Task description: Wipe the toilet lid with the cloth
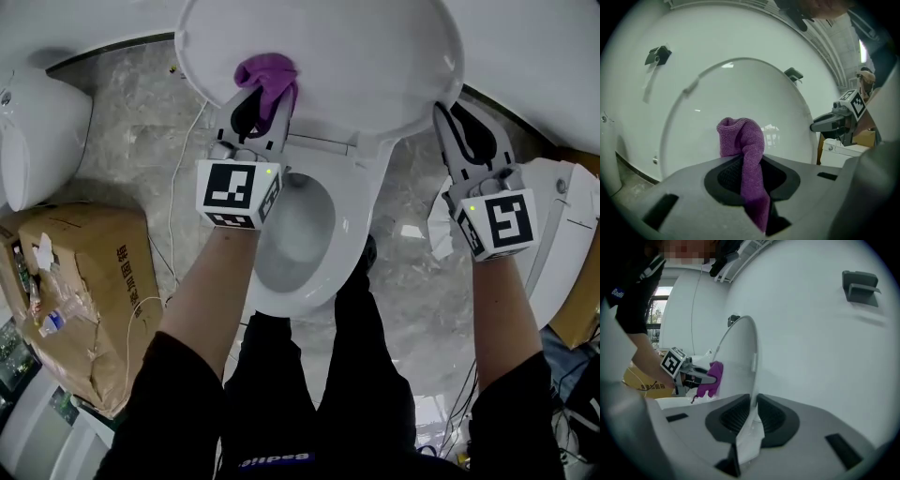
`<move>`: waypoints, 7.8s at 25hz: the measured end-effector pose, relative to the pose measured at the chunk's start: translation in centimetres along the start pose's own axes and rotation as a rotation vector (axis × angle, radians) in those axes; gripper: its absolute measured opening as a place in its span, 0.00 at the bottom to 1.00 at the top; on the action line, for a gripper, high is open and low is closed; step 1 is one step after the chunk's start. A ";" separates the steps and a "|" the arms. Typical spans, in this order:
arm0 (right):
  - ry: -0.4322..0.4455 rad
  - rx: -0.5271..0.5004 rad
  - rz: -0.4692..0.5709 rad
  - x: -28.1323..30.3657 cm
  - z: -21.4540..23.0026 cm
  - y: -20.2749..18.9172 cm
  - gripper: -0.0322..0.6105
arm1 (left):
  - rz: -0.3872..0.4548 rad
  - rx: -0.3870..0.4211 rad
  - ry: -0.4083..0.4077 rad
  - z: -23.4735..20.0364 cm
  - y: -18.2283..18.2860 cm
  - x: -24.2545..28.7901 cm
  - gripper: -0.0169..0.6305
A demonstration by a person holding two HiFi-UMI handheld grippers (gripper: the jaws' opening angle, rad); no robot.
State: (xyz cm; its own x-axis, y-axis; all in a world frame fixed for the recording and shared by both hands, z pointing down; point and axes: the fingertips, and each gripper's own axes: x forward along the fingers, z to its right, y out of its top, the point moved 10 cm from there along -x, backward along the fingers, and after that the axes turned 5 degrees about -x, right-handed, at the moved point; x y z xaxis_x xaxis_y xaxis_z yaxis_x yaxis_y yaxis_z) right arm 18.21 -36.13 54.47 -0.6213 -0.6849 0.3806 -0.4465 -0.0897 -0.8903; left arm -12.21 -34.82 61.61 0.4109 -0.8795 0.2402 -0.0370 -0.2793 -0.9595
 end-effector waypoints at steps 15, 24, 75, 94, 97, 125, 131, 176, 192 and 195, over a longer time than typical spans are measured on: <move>0.108 0.029 0.098 0.3 0.4 0.4 0.12 | 0.002 -0.044 -0.155 13.8 -3.6 5.3 0.15; 0.094 -0.013 0.097 -0.1 0.7 -0.3 0.12 | -0.041 0.032 -0.224 10.8 -4.0 4.6 0.16; 0.014 0.020 -0.012 -0.4 -1.1 0.7 0.11 | -0.113 -0.163 -0.053 11.5 3.0 -9.4 0.16; 0.047 -0.194 -0.178 -6.8 -8.4 2.8 0.11 | -0.005 -0.060 0.042 6.9 16.9 -23.4 0.16; 0.091 -0.256 -0.213 -8.1 -10.3 2.4 0.11 | -0.003 -0.062 0.057 7.0 18.0 -25.4 0.16; 0.060 -0.082 -0.334 -19.5 -22.6 5.6 0.13 | 0.008 -0.040 -0.211 8.1 18.9 -29.6 0.16; 0.112 0.114 -0.228 -16.7 -23.7 6.4 0.12 | -0.004 -0.072 -0.160 9.6 17.6 -29.0 0.16; 0.321 0.235 -0.093 -14.3 -31.4 -6.7 0.09 | -0.735 0.386 -0.083 0.5 -6.7 -2.6 0.16; 0.227 0.298 -0.133 -13.8 -33.1 -7.8 0.09 | -0.714 0.593 -0.445 13.8 -8.5 1.6 0.15; 0.219 0.293 -0.133 -13.8 -33.4 -8.1 0.09 | -0.711 0.614 -0.501 16.1 -9.1 1.2 0.15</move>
State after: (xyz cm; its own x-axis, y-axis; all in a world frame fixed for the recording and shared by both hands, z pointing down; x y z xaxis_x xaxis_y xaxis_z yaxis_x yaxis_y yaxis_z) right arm 8.83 -1.80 64.79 -0.7072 -0.4857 0.5138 -0.3491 -0.3921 -0.8511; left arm 3.33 -27.11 68.27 0.4903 -0.2931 0.8208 0.7674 -0.3014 -0.5659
